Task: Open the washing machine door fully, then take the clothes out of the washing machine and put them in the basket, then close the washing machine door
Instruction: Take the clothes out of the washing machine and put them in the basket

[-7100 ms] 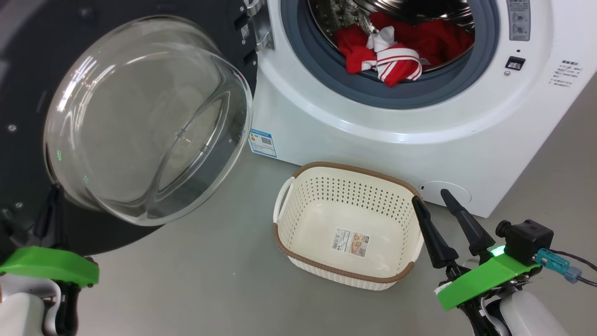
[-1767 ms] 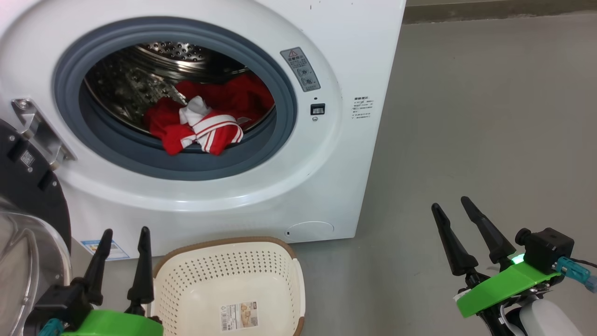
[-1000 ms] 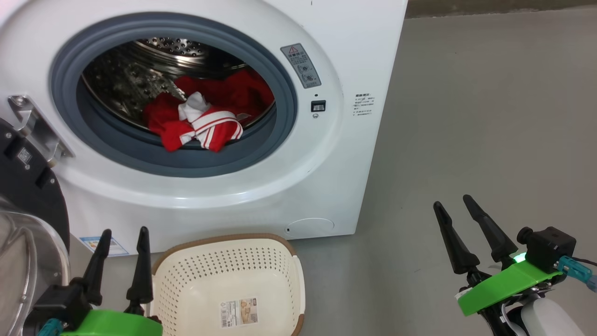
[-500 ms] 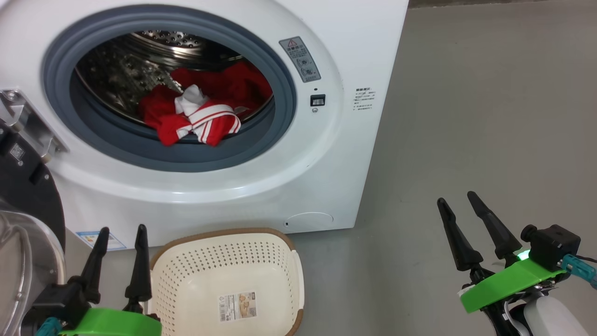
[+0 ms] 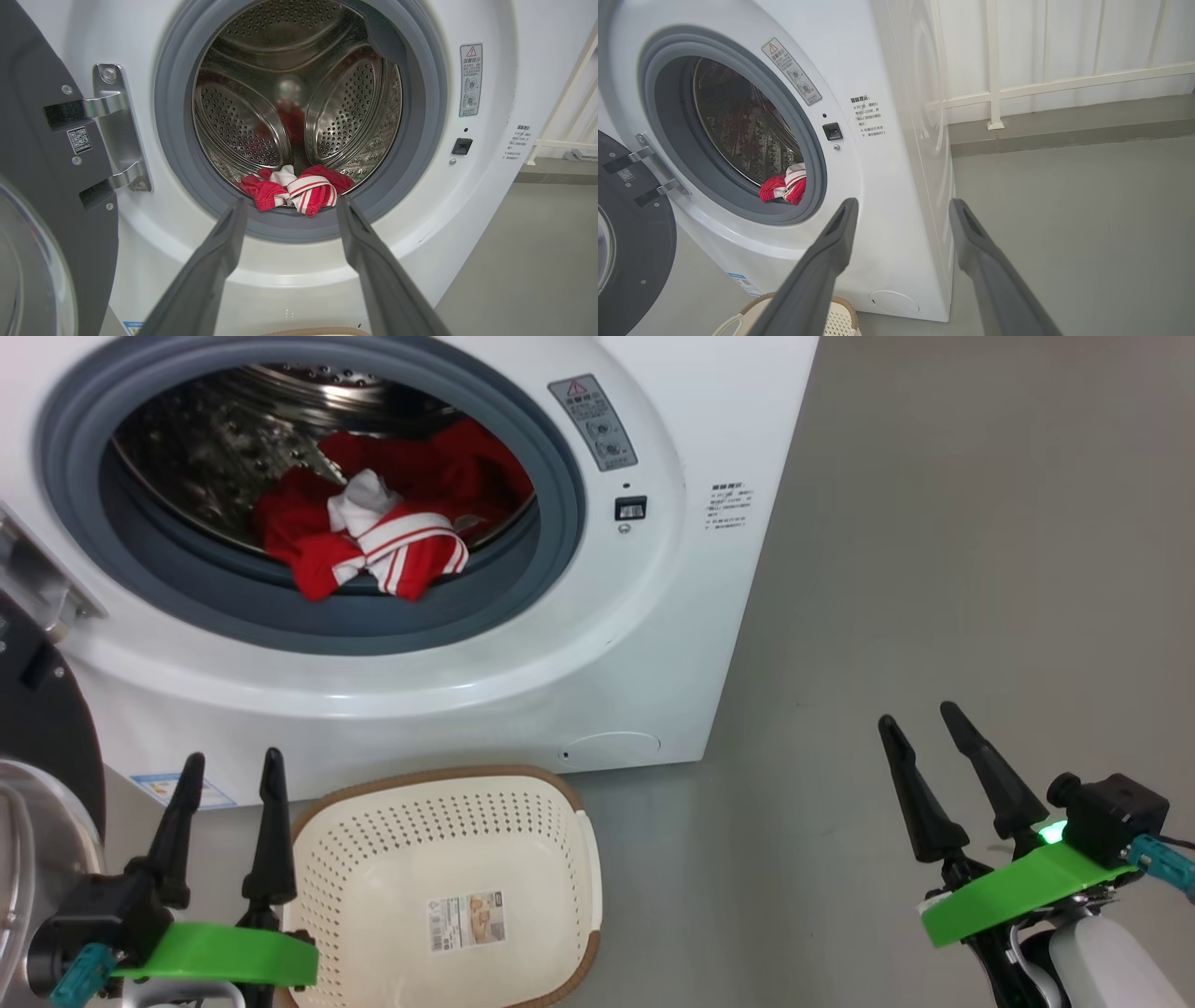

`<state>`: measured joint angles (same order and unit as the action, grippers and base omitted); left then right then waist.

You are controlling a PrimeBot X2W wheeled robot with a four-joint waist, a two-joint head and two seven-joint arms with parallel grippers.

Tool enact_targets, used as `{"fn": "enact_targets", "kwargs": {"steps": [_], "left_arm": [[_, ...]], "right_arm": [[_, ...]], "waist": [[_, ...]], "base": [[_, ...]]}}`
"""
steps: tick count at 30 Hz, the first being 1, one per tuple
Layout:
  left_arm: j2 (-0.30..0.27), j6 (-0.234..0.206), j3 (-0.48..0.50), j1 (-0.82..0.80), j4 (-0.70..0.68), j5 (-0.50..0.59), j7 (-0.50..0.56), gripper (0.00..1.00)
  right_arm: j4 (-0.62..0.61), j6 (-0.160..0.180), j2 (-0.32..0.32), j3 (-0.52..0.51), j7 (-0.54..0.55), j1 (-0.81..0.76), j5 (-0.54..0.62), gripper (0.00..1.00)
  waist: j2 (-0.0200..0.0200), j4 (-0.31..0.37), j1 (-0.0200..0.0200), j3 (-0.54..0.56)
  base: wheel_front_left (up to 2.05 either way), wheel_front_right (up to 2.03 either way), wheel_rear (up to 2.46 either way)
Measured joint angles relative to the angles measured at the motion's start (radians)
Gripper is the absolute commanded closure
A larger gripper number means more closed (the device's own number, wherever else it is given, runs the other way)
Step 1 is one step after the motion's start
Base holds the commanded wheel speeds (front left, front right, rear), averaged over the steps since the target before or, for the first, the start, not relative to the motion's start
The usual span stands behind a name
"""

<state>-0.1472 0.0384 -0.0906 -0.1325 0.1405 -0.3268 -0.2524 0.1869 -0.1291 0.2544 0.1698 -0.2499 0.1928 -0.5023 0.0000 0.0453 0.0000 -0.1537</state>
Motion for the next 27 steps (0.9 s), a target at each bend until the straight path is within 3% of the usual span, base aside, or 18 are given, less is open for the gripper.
{"fn": "enact_targets", "kwargs": {"steps": [27], "left_arm": [[-0.039,-0.015,-0.032,-0.263,0.064,0.037,0.066,0.00]], "right_arm": [[-0.032,0.000,-0.032,-0.018,0.000,0.098,0.017,0.00]], "waist": [[0.0000,0.050,0.0000,-0.166]], "base": [[0.00,0.00,0.00]]}}
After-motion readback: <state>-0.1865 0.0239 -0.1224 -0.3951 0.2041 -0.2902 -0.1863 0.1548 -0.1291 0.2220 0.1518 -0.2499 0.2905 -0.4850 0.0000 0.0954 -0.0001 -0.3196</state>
